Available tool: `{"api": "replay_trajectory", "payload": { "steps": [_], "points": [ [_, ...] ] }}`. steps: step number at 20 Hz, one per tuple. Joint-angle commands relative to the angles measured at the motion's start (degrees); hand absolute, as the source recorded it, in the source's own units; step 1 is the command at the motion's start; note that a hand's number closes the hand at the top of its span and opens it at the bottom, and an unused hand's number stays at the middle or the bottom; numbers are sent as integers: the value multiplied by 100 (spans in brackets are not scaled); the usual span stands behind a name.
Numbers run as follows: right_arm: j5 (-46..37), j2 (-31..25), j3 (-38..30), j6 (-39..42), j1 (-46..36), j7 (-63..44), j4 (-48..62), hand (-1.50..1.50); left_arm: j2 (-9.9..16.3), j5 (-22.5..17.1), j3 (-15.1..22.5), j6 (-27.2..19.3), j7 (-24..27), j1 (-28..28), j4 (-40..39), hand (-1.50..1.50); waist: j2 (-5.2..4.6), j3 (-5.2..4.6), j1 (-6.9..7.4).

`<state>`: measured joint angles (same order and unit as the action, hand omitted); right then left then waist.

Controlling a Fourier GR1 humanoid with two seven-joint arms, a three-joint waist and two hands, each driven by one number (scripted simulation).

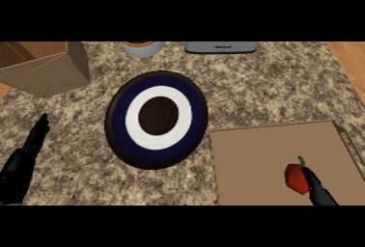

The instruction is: Pick the bell pepper from the tray and place it in the plate

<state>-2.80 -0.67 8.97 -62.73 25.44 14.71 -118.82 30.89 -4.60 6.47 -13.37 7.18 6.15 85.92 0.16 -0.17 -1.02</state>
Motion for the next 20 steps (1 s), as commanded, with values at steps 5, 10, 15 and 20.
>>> {"api": "replay_trajectory", "payload": {
  "steps": [5,10,15,20],
  "points": [
    [-1143,-817,945,28,1978,-1722,-373,-150,-82,106,20,47,290,46,-115,0,-96,-25,200],
    [-1464,-1451,426,503,2213,-3441,-860,-150,-101,128,64,89,133,-29,105,0,-123,-12,343],
    [-1894,-2042,303,1318,2266,-5025,-1427,-150,-91,153,-20,179,72,-328,-160,0,-123,-12,306],
    [-1784,-2587,-168,2255,1374,-6396,-1088,-150,-542,506,233,-152,178,-364,-367,0,-81,5,225]
  ]
}}
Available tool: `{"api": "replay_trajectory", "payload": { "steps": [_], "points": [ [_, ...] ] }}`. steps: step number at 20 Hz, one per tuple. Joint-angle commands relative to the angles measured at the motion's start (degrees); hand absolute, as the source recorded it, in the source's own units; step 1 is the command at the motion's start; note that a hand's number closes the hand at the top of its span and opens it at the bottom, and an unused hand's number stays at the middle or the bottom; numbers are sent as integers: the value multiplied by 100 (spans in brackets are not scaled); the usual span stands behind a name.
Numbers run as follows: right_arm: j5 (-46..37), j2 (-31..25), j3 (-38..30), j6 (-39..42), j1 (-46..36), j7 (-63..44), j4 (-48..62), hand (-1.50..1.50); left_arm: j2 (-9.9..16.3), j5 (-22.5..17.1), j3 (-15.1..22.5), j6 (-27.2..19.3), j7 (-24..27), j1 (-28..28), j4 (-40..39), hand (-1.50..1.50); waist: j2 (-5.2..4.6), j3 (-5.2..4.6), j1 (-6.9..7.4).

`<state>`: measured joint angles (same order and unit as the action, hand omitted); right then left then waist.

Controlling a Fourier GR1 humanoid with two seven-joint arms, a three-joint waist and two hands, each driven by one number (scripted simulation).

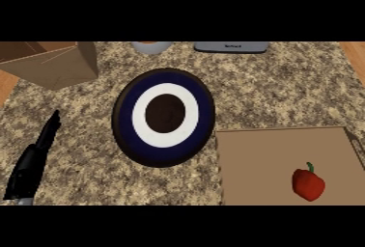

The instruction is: Pick the bell pepper from the tray and place it in the plate

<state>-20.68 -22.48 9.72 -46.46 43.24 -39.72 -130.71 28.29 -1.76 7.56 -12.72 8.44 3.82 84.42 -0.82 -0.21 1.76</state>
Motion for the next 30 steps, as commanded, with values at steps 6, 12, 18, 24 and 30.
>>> {"api": "replay_trajectory", "payload": {
  "steps": [6,12,18,24,30],
  "points": [
    [-10,-761,-215,1587,-1696,-2110,770,-150,-211,257,50,-124,20,170,47,0,49,16,-22],
    [318,-427,-193,1910,-2044,-1370,1668,-150,-71,49,-432,353,166,261,12,0,84,23,-146],
    [752,-371,-529,2515,-2292,-1260,1705,-150,-399,358,-498,372,63,30,-232,0,84,21,-188],
    [496,118,-225,2586,-2590,-968,2498,-150,-390,430,-681,567,97,413,115,0,86,22,-166],
    [514,416,-607,2763,-3009,-504,3245,-150,-658,711,-763,588,-132,540,504,0,87,23,-160]
  ]
}}
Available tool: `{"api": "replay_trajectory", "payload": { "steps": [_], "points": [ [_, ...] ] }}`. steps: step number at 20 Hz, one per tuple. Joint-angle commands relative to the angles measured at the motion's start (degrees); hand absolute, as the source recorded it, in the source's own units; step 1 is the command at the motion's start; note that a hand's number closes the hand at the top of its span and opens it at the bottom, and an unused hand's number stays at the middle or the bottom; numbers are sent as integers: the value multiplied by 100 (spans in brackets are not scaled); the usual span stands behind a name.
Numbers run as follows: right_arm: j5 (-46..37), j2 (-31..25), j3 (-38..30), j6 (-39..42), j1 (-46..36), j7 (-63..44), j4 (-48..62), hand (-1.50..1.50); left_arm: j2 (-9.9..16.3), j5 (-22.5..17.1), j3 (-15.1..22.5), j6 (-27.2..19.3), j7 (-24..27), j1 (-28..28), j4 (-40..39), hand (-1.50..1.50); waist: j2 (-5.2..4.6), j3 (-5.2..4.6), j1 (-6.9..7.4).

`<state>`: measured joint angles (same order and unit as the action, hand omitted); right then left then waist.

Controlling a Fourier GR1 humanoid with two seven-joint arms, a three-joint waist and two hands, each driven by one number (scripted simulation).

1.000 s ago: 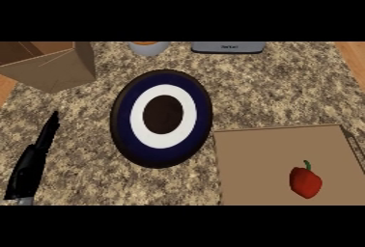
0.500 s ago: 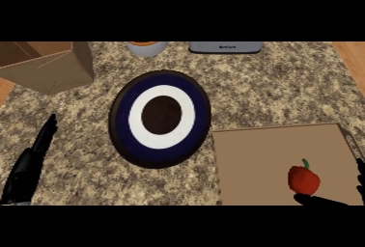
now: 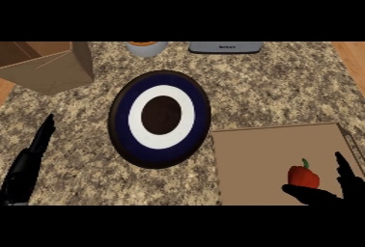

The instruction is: Pick the bell pepper from the tray and place it in the plate

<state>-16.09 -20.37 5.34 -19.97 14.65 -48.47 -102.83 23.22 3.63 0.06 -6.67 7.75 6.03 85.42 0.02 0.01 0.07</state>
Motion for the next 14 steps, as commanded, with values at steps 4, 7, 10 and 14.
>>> {"api": "replay_trajectory", "payload": {
  "steps": [4,7,10,14],
  "points": [
    [-323,515,-75,104,12,212,193,-150,-295,311,-264,218,259,-353,-556,0,-1,-1,-20],
    [-264,636,-84,72,-7,1091,846,150,-80,86,-486,492,127,7,-127,0,1,1,-3],
    [-339,751,-206,-49,37,1173,568,150,-327,362,-349,308,-146,-217,29,0,1,0,-18],
    [-389,557,-433,265,232,1164,274,150,-422,479,-509,388,64,-320,-372,0,0,-2,-30]
  ]
}}
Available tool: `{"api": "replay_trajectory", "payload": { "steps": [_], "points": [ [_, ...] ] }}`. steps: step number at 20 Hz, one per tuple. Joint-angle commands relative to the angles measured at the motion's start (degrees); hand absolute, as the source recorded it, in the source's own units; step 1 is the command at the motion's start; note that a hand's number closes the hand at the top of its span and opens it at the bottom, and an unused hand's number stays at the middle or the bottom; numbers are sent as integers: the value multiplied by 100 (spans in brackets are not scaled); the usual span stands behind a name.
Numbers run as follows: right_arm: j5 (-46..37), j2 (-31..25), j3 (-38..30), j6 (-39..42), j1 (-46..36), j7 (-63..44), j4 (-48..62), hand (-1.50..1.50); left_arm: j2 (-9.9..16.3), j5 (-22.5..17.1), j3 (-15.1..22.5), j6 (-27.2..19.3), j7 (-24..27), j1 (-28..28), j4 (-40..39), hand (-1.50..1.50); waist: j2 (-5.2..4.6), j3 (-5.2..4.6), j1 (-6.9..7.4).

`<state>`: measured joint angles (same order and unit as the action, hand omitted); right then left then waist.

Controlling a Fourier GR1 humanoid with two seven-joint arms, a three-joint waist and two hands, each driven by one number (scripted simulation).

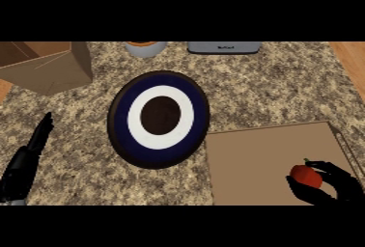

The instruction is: Pick the bell pepper from the tray and place it in the plate

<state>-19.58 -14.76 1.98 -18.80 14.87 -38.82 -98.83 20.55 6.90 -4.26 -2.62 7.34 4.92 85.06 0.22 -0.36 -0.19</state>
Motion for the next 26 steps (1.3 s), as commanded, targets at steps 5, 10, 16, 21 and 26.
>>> {"api": "replay_trajectory", "payload": {
  "steps": [5,10,16,21,26],
  "points": [
    [-947,406,390,-298,336,107,-57,150,12,21,-293,279,152,17,-99,0,-14,35,18],
    [-3136,934,1699,-1253,1359,-24,203,150,-189,223,-59,4,65,-1,4,0,-11,21,23],
    [-5204,1454,1980,-2448,2118,-716,-157,150,-76,54,-179,203,8,82,125,0,0,22,-38],
    [-7014,1468,2389,-2645,2922,-1402,-1250,150,-136,111,-171,146,-32,181,212,0,-4,16,-86],
    [-8466,1473,3339,-2828,3024,-1339,-2154,150,-255,364,-59,-73,-118,115,180,0,5,18,-118]
  ]
}}
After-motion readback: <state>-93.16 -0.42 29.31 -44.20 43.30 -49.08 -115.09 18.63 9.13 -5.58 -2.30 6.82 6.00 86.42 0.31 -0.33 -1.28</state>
